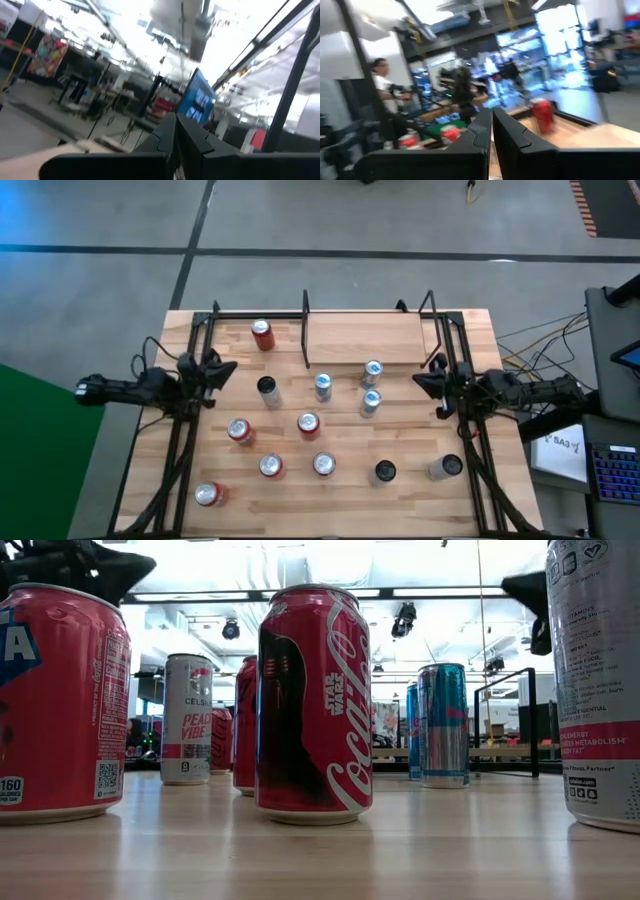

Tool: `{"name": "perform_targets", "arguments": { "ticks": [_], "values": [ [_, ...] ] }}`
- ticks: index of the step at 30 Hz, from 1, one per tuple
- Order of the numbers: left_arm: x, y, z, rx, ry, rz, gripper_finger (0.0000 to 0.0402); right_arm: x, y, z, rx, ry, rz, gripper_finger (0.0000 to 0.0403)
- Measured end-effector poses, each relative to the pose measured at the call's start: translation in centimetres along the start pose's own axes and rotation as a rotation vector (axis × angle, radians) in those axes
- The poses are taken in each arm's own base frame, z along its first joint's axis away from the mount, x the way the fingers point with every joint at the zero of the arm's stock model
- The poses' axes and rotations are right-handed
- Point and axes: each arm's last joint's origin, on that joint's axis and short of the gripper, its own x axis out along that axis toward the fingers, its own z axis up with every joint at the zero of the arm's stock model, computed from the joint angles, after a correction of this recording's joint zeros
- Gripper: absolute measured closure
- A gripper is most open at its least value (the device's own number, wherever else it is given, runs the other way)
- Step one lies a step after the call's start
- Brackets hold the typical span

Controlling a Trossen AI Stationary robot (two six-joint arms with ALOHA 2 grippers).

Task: Place canned beverage on shelf
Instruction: Put the white and blue soda can on the shelf

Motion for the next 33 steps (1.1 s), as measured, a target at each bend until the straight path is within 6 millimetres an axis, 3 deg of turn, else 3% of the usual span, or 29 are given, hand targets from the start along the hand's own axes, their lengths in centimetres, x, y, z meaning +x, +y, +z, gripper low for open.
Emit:
{"name": "perform_targets", "arguments": {
  "ticks": [11, 27, 33],
  "values": [
    [0.7, -0.4, 0.4, -0.032, -0.072, -0.026, 0.0402, 1.3, 0.7, 1.9, 0.064, 0.101, -0.057, 0.0394],
    [2.7, -0.7, -1.7, -0.070, -0.014, -0.021, 0.0402, 3.6, 2.4, 5.9, 0.070, 0.340, -0.104, 0.0394],
    [4.6, -1.6, -2.0, -0.003, 0.057, -0.040, 0.0402, 5.1, 2.9, 6.6, 0.054, 0.383, -0.118, 0.0394]
  ]
}}
